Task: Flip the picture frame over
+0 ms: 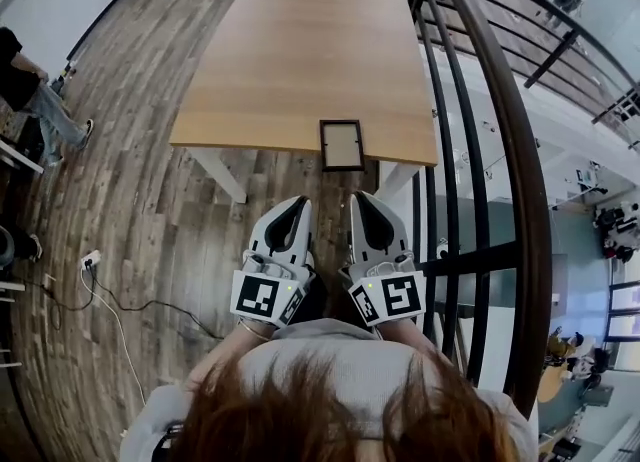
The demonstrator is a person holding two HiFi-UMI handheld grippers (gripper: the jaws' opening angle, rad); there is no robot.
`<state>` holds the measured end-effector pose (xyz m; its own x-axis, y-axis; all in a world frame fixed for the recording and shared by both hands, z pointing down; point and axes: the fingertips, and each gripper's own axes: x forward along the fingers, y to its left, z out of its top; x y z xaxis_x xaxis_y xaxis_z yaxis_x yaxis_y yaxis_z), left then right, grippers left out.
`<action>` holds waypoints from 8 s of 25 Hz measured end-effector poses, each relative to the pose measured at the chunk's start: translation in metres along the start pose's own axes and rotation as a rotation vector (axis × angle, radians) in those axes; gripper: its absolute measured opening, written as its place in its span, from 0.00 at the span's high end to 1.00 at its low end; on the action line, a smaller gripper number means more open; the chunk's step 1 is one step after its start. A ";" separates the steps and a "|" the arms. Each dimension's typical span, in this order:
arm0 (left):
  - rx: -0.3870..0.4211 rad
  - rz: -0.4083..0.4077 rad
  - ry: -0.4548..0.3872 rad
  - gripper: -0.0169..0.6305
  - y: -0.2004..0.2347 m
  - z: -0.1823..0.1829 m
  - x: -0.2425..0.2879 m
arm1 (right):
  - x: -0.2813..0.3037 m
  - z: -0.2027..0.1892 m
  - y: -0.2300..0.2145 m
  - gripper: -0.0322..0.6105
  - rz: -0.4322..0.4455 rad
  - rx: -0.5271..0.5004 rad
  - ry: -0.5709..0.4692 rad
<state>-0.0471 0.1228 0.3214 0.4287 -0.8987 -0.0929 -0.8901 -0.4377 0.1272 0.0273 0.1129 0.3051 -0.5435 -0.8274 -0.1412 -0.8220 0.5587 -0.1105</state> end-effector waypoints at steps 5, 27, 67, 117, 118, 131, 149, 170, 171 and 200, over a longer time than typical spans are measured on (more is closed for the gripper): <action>0.020 -0.041 0.002 0.96 0.045 0.011 0.067 | 0.074 0.000 -0.029 0.93 -0.033 -0.003 -0.002; -0.023 -0.076 0.062 0.96 0.103 -0.014 0.202 | 0.166 -0.061 -0.146 0.93 -0.179 0.251 0.139; -0.049 -0.108 0.202 0.96 0.106 -0.065 0.183 | 0.120 -0.272 -0.163 0.74 -0.299 1.419 0.129; -0.082 -0.097 0.182 0.96 0.126 -0.054 0.176 | 0.163 -0.177 -0.156 0.82 -0.187 -0.972 0.652; -0.080 -0.098 0.181 0.96 0.126 -0.053 0.176 | 0.163 -0.181 -0.153 0.82 -0.172 -1.005 0.659; -0.091 -0.097 0.199 0.96 0.125 -0.061 0.180 | 0.143 -0.246 -0.133 0.82 0.001 -1.186 0.731; -0.100 -0.092 0.194 0.96 0.116 -0.063 0.186 | 0.145 -0.287 -0.134 0.81 0.133 -1.345 0.804; -0.096 -0.078 0.179 0.96 0.116 -0.056 0.184 | 0.153 -0.278 -0.132 0.68 0.139 -1.152 0.772; -0.095 -0.079 0.180 0.96 0.116 -0.056 0.184 | 0.155 -0.277 -0.132 0.63 0.141 -1.128 0.771; -0.078 -0.086 0.146 0.96 0.113 -0.039 0.187 | 0.176 -0.092 -0.130 0.58 -0.098 -0.471 0.268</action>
<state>-0.0617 -0.0957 0.3575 0.5260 -0.8497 0.0367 -0.8367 -0.5093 0.2012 0.0231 -0.1108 0.3856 -0.4344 -0.8940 0.1098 -0.8247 0.4438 0.3506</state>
